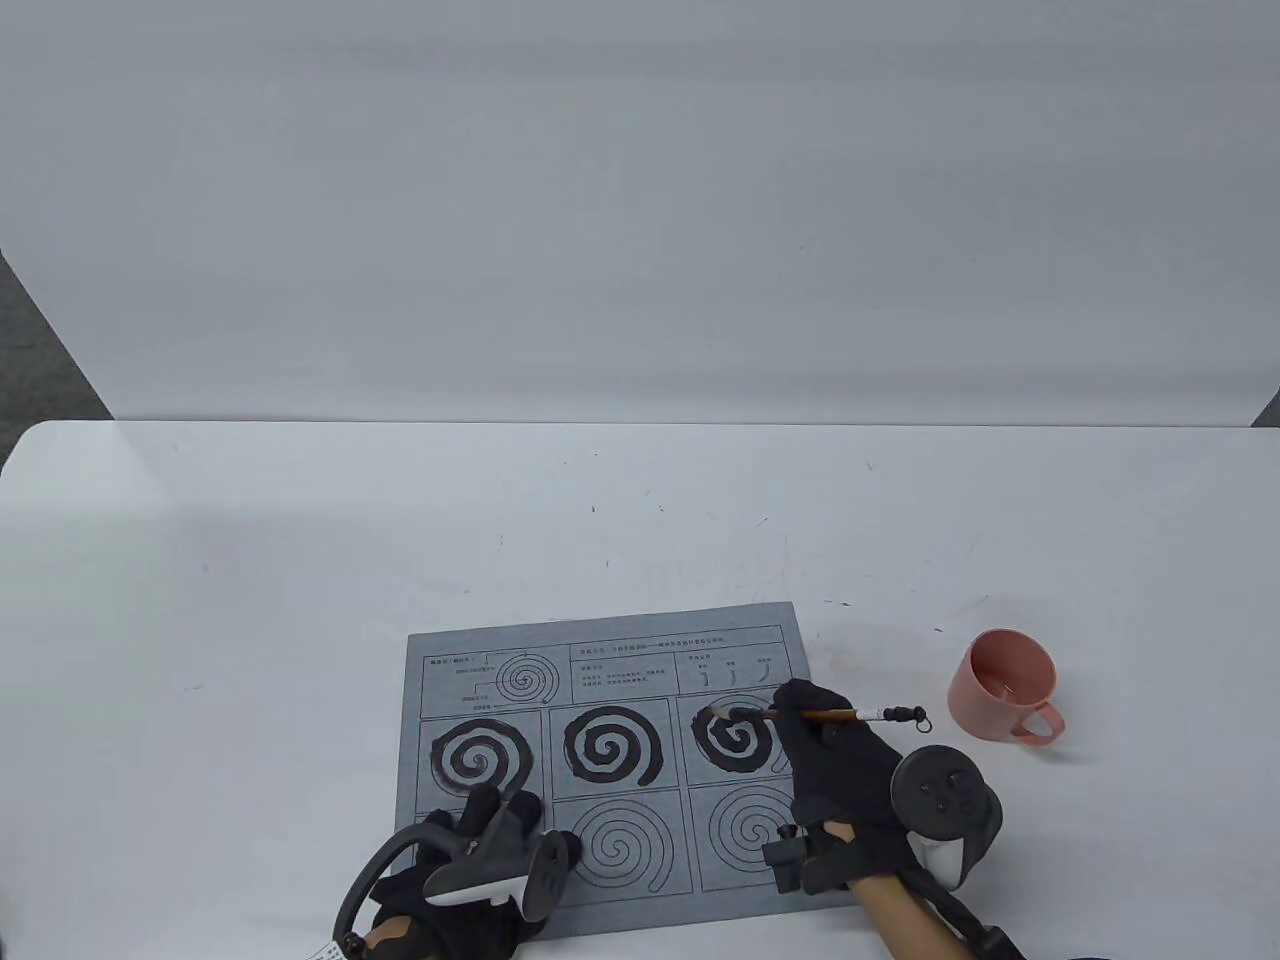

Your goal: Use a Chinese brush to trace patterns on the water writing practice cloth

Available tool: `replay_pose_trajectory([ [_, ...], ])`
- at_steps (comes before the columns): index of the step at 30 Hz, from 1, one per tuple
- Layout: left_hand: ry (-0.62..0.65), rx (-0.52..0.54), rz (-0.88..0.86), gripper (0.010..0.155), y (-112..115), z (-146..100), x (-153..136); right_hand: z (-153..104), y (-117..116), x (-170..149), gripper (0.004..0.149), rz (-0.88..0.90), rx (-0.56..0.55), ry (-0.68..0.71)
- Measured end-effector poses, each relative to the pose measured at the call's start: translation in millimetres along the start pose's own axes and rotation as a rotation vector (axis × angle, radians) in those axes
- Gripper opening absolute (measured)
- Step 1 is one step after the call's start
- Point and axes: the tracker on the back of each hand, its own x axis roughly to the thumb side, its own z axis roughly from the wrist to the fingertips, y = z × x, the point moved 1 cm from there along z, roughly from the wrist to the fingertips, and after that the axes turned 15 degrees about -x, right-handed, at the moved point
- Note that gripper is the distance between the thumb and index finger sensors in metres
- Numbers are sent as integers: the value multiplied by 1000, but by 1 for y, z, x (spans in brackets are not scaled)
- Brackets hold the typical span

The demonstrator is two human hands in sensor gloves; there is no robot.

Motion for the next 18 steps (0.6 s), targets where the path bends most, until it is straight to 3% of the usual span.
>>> replay_pose_trajectory([
  [18,0,0,0,74,0,0,0,2,2,-1,34,-12,-16,12],
])
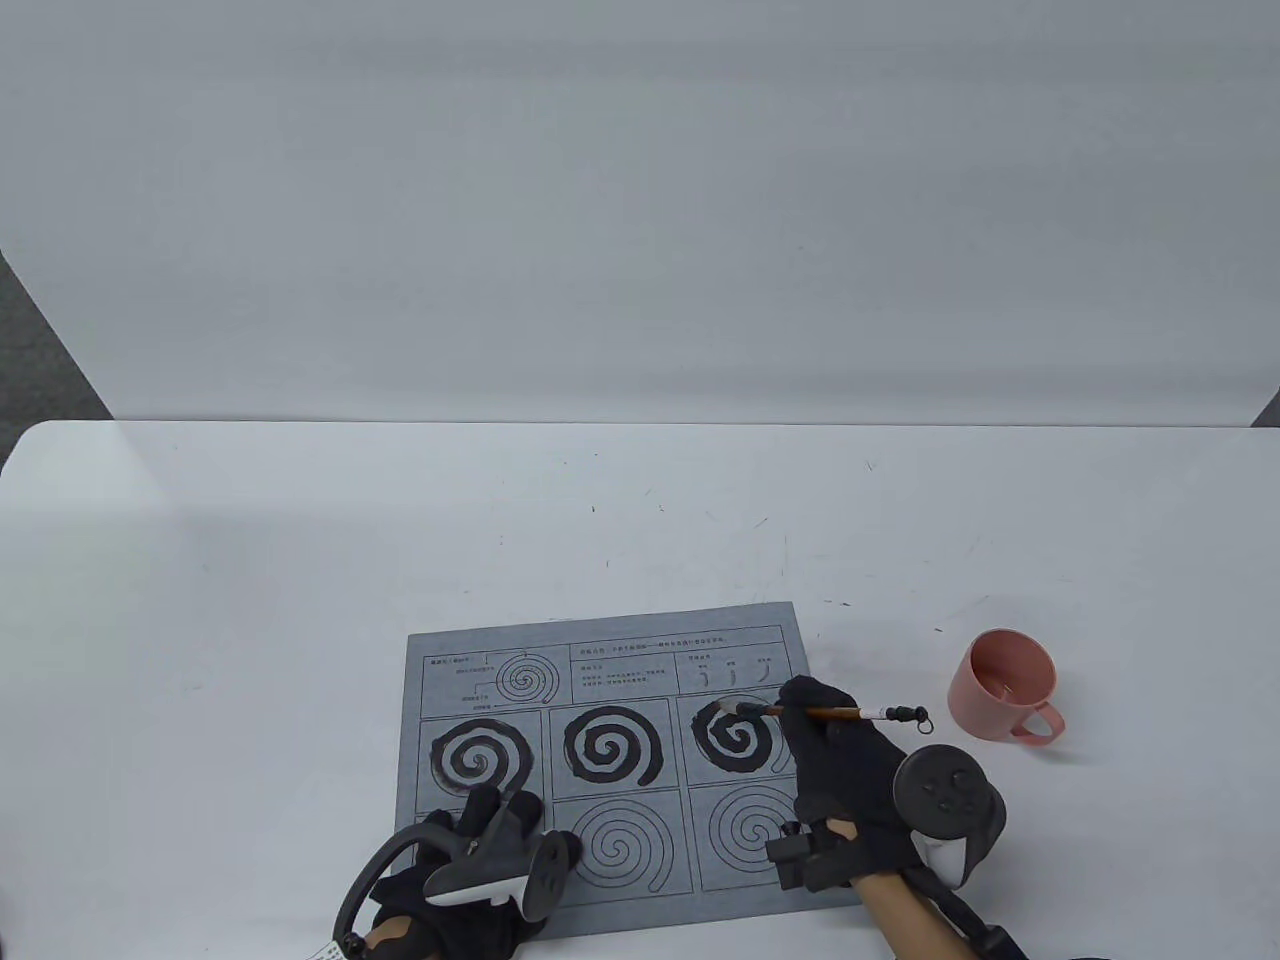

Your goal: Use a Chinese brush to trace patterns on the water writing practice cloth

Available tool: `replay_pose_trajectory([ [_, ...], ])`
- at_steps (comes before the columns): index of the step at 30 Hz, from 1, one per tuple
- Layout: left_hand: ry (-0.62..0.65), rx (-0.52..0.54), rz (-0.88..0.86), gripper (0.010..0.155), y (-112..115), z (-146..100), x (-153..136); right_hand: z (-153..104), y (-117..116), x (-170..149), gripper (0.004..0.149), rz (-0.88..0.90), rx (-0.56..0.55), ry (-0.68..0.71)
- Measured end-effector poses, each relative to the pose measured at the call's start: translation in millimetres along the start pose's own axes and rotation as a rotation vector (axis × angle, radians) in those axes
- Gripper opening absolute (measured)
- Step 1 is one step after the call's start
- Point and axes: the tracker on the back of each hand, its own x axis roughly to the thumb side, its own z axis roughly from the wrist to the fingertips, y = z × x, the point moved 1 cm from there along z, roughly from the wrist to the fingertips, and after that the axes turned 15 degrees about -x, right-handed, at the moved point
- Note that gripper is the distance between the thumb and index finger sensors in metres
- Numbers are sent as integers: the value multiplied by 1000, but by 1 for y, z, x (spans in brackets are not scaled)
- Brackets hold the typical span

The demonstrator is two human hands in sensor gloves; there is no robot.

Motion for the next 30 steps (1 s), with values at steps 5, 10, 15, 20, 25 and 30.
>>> replay_pose_trajectory([
  [5,0,0,0,74,0,0,0,0,1,-1,34,2,-3,-5],
  [10,0,0,0,74,0,0,0,1,1,-1,34,0,-8,2],
  [15,0,0,0,74,0,0,0,1,2,-1,34,-4,-9,-3],
  [20,0,0,0,74,0,0,0,2,2,-2,34,-9,-11,1],
  [25,0,0,0,74,0,0,0,2,3,-2,34,-11,-20,2],
  [30,0,0,0,74,0,0,0,3,4,-2,34,-14,-26,-2],
])
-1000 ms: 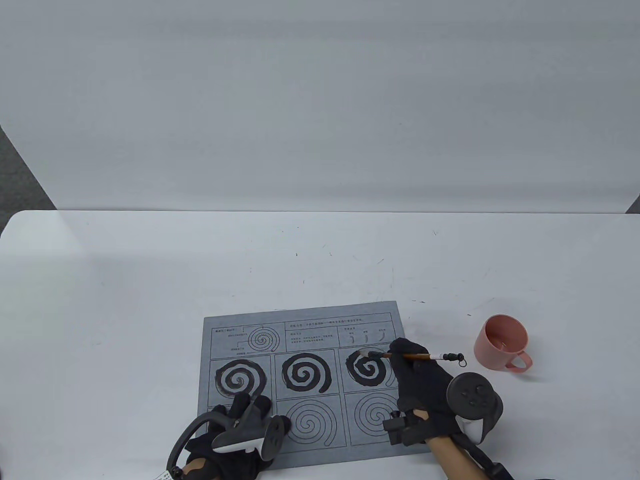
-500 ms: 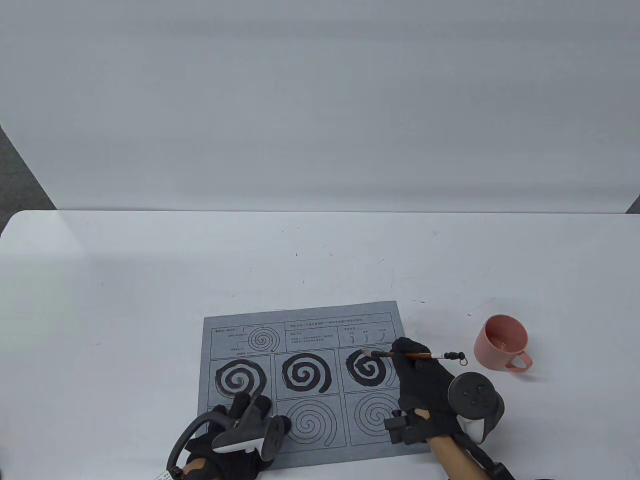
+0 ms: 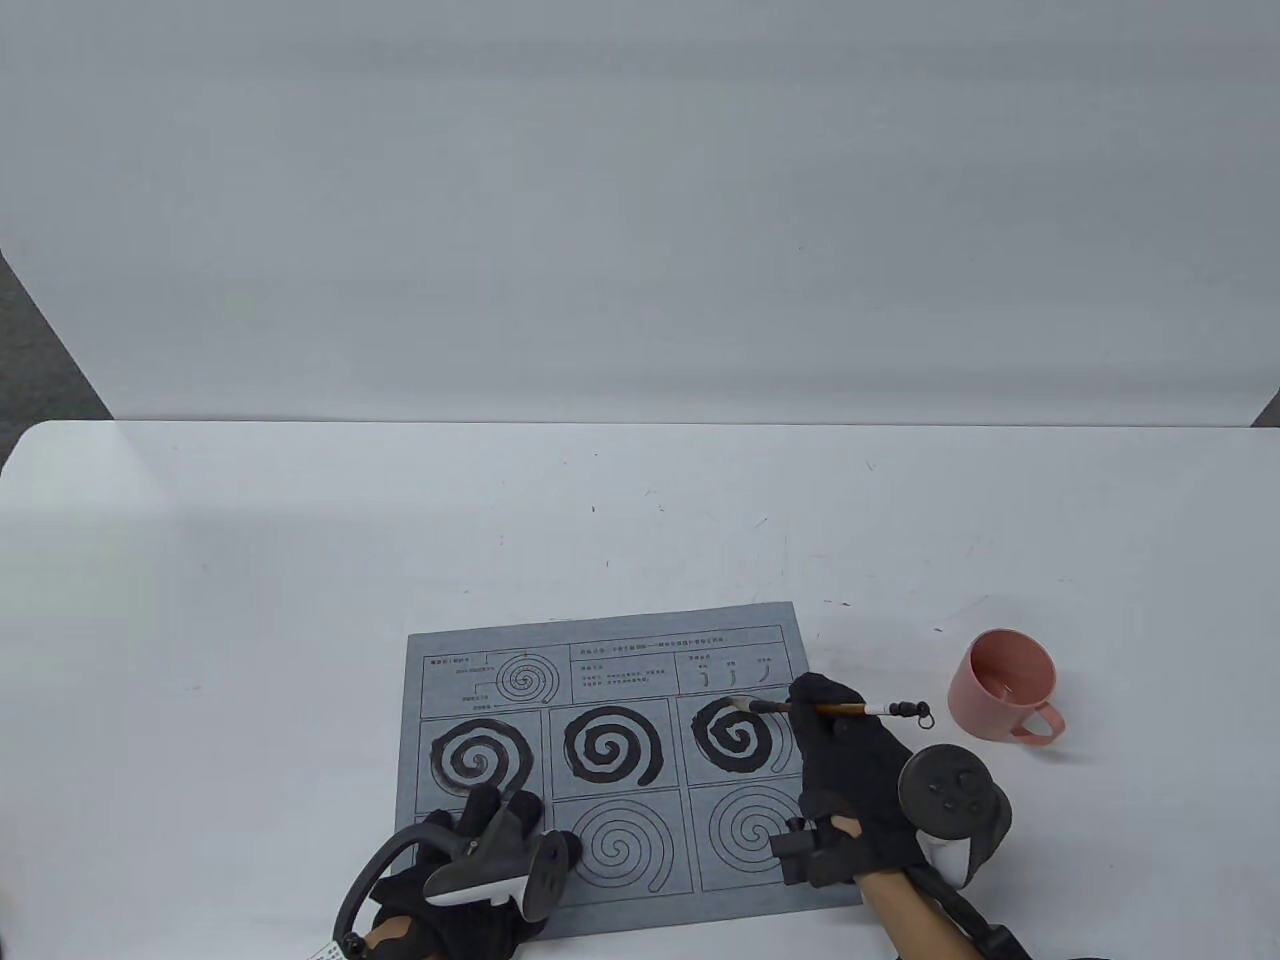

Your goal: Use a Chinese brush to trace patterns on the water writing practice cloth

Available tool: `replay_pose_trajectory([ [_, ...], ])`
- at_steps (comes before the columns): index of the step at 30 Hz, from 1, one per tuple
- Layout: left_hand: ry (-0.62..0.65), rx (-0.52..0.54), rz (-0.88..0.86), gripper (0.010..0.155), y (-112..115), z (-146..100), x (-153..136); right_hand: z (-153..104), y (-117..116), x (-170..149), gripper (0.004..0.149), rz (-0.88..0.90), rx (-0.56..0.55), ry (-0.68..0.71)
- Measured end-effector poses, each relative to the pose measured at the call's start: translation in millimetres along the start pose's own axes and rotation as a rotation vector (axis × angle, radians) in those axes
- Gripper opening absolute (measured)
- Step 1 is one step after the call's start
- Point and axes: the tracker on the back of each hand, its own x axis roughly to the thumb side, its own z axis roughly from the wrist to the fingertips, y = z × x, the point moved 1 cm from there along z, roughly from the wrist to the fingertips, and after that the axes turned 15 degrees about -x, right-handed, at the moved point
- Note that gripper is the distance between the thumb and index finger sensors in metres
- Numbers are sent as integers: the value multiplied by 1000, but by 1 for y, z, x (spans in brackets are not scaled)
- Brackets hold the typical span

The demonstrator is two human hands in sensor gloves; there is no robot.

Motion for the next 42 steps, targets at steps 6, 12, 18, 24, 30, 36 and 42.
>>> replay_pose_trajectory([
  [6,0,0,0,74,0,0,0,0,0,0,34,-3,-1,0],
  [12,0,0,0,74,0,0,0,1,1,0,34,-8,-9,5],
  [18,0,0,0,74,0,0,0,1,2,0,34,-11,-13,9],
  [24,0,0,0,74,0,0,0,1,2,-1,34,-14,-17,9],
  [30,0,0,0,74,0,0,0,1,2,-1,34,-18,-17,12],
  [36,0,0,0,74,0,0,0,2,3,-1,34,-18,-18,10],
  [42,0,0,0,74,0,0,0,2,4,-1,34,-18,-19,5],
])
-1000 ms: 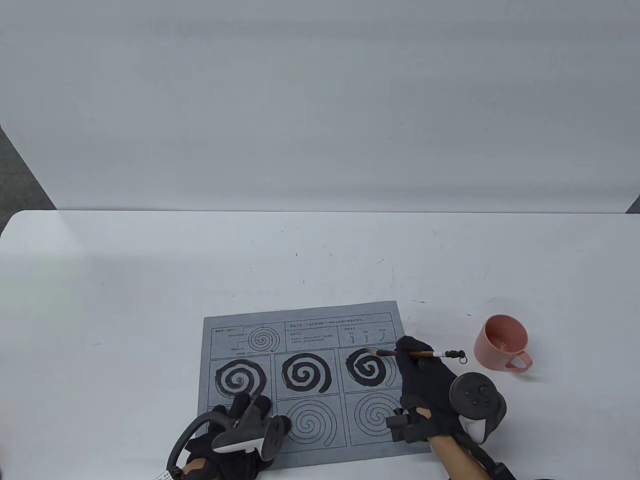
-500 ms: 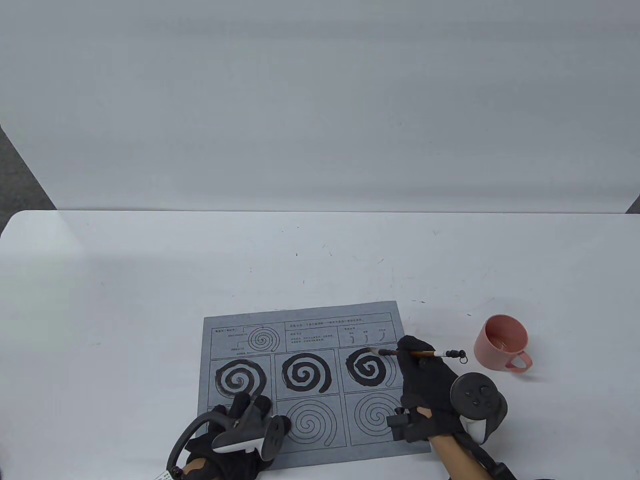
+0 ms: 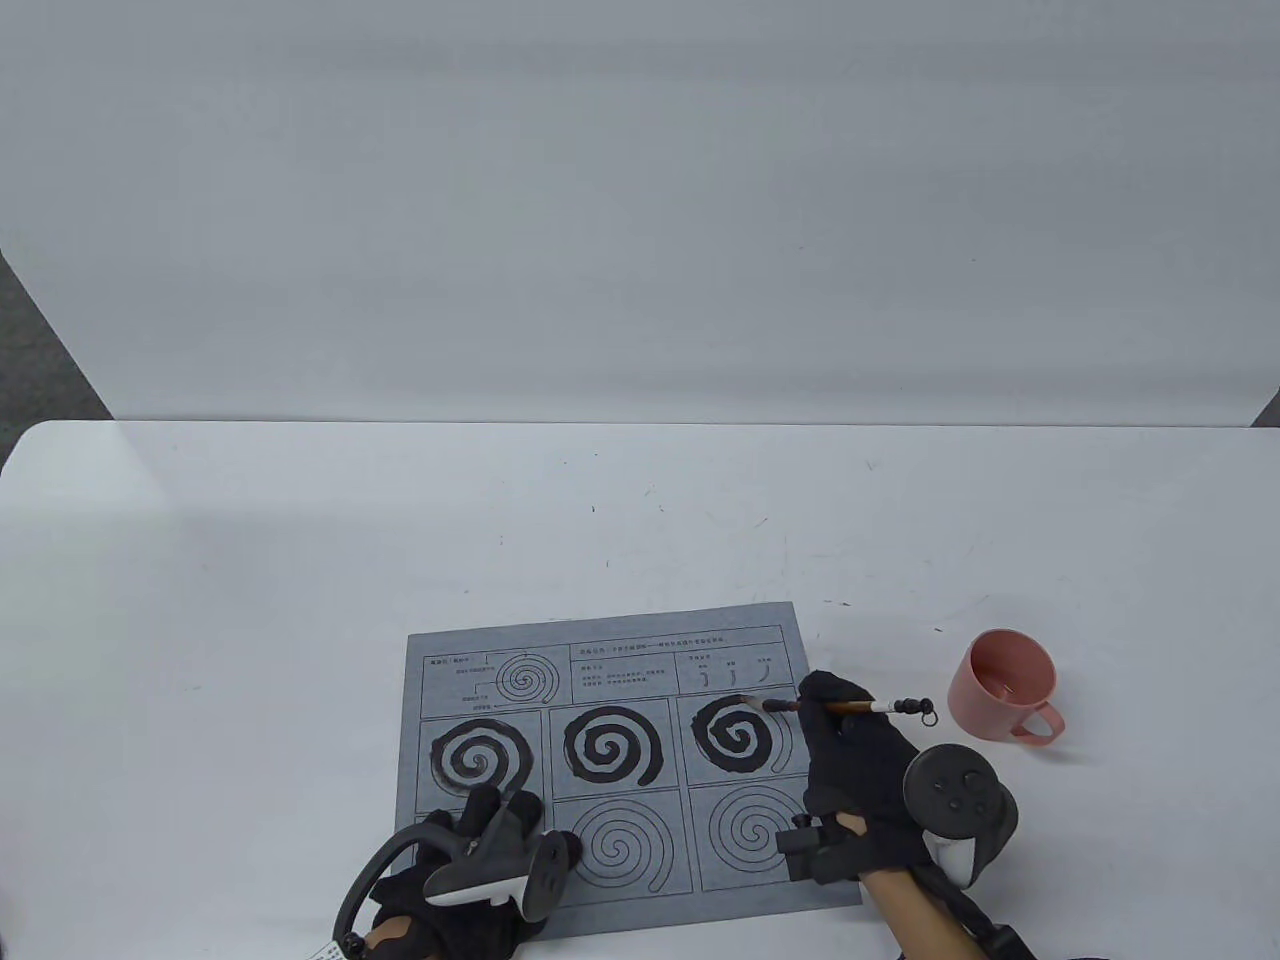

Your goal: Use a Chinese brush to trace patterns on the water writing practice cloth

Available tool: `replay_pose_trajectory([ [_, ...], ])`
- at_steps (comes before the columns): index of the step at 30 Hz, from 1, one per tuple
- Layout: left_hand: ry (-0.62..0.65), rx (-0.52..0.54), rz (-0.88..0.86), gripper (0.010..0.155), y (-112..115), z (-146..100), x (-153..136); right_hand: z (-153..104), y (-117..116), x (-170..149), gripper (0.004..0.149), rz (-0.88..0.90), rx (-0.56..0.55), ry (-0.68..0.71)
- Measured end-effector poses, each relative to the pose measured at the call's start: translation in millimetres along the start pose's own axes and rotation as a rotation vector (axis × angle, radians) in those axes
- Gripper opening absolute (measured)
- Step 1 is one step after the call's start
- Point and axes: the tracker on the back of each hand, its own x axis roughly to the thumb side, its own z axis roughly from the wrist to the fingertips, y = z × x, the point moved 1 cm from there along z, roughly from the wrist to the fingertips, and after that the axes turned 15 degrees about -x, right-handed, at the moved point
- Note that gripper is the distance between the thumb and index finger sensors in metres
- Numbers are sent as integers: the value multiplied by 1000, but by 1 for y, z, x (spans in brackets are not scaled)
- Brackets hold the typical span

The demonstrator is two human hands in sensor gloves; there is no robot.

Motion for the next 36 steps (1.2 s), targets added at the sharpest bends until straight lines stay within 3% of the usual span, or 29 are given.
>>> replay_pose_trajectory([
  [36,0,0,0,74,0,0,0,1,1,1,33,-25,-5,45],
])
